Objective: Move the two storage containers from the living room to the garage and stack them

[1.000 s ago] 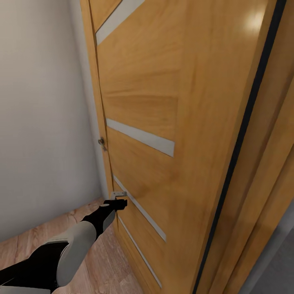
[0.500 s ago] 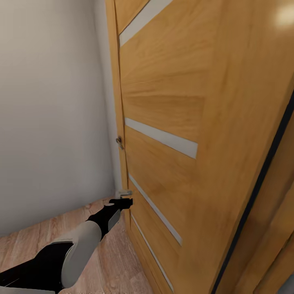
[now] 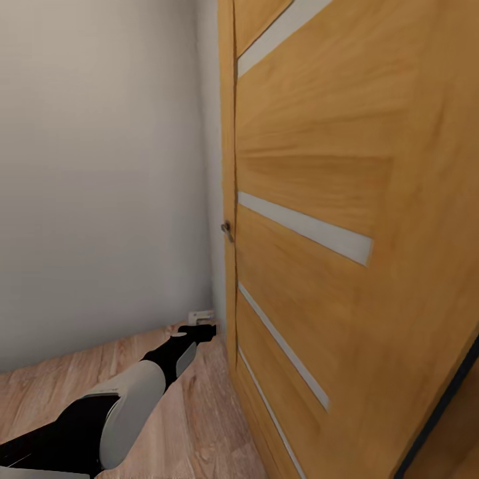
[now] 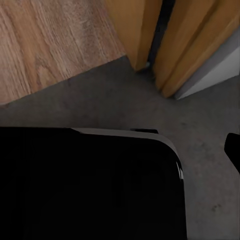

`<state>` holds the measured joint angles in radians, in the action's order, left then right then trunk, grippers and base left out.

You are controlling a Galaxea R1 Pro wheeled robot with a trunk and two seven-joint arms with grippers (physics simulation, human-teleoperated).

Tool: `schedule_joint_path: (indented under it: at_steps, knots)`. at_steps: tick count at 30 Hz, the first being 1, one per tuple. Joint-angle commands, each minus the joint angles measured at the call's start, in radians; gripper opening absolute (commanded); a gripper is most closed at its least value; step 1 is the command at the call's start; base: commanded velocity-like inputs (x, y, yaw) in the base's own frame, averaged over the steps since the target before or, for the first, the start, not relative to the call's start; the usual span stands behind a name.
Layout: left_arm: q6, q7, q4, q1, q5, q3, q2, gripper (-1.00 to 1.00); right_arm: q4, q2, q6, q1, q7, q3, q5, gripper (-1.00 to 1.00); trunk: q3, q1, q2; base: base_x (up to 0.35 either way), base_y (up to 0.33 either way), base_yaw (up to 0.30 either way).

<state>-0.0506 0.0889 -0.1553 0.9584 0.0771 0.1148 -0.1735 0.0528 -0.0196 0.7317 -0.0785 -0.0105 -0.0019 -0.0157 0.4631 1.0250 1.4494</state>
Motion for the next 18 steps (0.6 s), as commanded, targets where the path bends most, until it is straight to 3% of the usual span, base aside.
schedule_joint_path:
  at_steps: [1,5,9,10,14,15,16,18]
  knots:
    - [-0.004,0.002,0.006,0.000,0.008,0.008,-0.001,1.00,0.000,0.000,0.004,0.001,0.000,0.000,-0.001,1.00,0.001,0.000,0.001,0.000,0.000,0.290]
    - [0.009,0.002,0.035,-0.002,0.005,0.008,-0.001,1.00,-0.019,0.003,0.004,0.003,0.002,0.001,-0.001,1.00,0.001,0.000,0.001,0.000,0.000,0.291]
    - [0.148,0.003,0.178,-0.010,0.004,0.008,-0.001,1.00,-0.060,0.007,0.004,0.003,0.003,0.002,0.000,1.00,0.001,0.000,0.001,0.000,0.000,0.295]
    - [0.198,0.006,0.213,-0.041,0.004,0.009,-0.001,1.00,-0.088,0.008,0.004,0.004,0.003,0.002,0.000,1.00,0.001,0.000,0.001,0.000,0.000,0.298]
    - [0.293,0.015,0.231,-0.183,0.005,0.009,-0.001,1.00,-0.143,0.010,0.002,0.005,0.003,0.002,0.000,1.00,0.001,0.000,0.001,0.000,0.000,0.299]
    - [0.336,0.016,0.233,-0.231,0.005,0.009,-0.001,1.00,-0.150,0.011,0.002,0.006,0.003,0.002,-0.001,1.00,0.001,0.000,0.001,0.000,0.000,0.299]
    - [0.433,0.018,0.234,-0.370,0.005,0.009,-0.001,1.00,-0.170,0.012,0.002,0.007,0.003,0.002,-0.003,1.00,0.001,0.000,0.001,0.000,0.000,0.299]
    - [0.470,0.018,0.235,-0.435,0.004,0.009,-0.001,1.00,-0.183,0.012,0.002,0.008,0.003,0.003,-0.004,1.00,0.001,0.000,0.001,0.000,0.000,0.299]
